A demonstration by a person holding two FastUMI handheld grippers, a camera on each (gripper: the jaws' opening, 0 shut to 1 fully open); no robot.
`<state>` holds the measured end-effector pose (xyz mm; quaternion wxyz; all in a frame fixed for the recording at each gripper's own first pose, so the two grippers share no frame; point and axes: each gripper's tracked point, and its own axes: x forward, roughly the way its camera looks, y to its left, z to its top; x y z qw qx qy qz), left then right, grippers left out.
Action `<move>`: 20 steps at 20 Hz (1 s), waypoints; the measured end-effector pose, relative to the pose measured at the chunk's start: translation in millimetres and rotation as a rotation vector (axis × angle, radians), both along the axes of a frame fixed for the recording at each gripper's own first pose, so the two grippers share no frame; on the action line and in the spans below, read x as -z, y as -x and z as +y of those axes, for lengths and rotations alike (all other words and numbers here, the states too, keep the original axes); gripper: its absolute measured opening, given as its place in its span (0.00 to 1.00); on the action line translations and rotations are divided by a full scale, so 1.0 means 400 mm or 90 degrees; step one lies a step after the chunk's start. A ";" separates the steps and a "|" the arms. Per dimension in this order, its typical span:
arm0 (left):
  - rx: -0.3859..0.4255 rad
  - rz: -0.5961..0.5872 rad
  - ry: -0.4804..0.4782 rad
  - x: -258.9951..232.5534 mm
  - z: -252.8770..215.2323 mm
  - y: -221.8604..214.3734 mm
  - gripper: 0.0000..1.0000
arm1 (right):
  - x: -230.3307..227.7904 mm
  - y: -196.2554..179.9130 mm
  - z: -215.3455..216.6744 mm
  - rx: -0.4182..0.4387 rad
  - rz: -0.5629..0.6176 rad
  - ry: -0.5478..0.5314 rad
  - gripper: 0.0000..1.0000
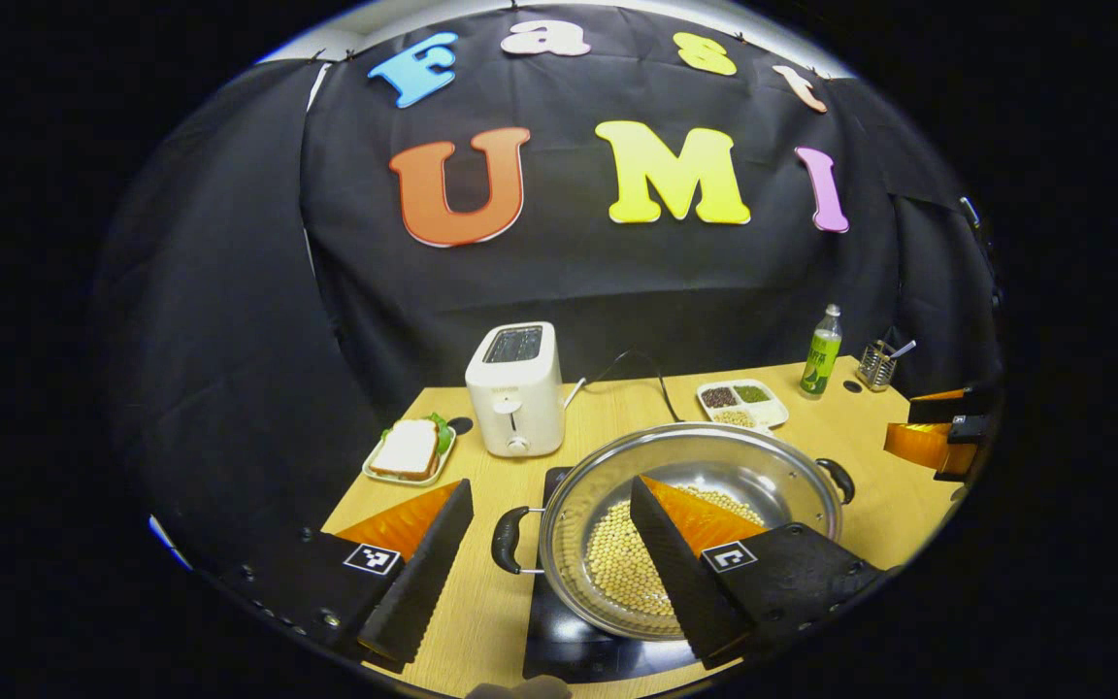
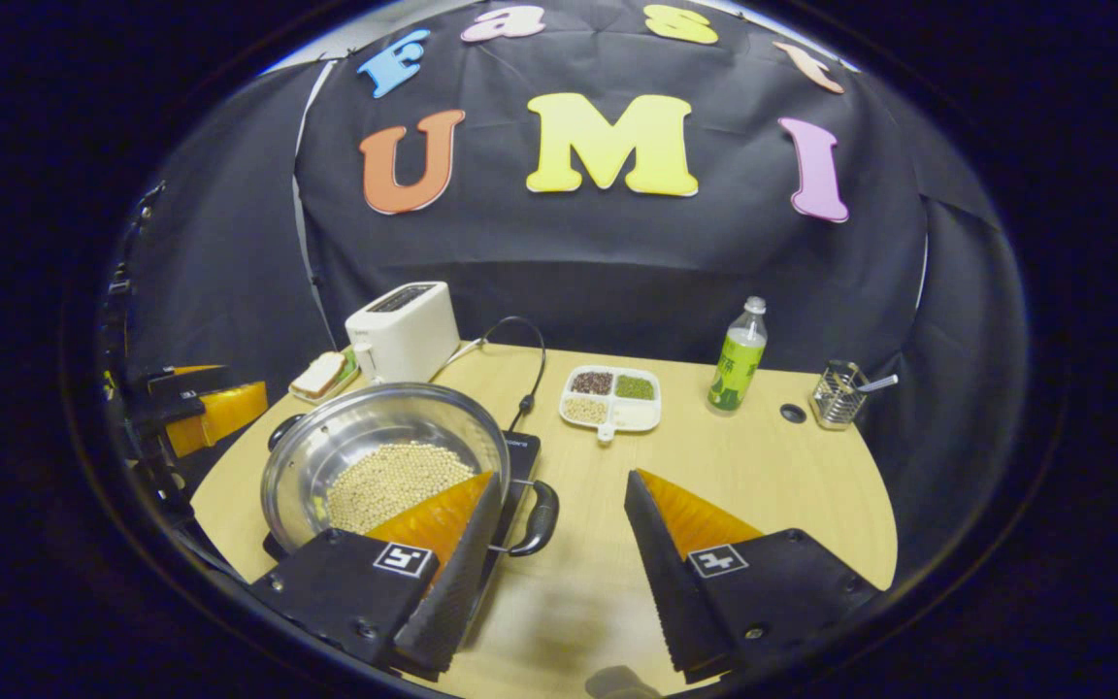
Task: First push the handle of the pot to place it horizontally, then grasp the pot with both hands and set it on the induction cooktop.
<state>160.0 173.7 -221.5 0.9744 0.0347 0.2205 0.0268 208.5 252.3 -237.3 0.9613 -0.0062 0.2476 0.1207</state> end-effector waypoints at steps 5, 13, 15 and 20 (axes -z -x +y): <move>0.015 -0.069 0.004 -0.135 -0.106 0.059 0.96 | -0.116 0.059 -0.086 0.006 -0.068 0.011 0.81; 0.022 -0.144 0.005 -0.327 -0.299 0.169 0.96 | -0.306 0.179 -0.282 0.017 -0.159 -0.004 0.82; 0.024 -0.161 0.005 -0.368 -0.353 0.200 0.96 | -0.348 0.211 -0.342 0.021 -0.182 -0.009 0.89; 0.023 -0.192 0.009 -0.446 -0.472 0.277 0.96 | -0.435 0.287 -0.482 0.033 -0.223 -0.025 1.00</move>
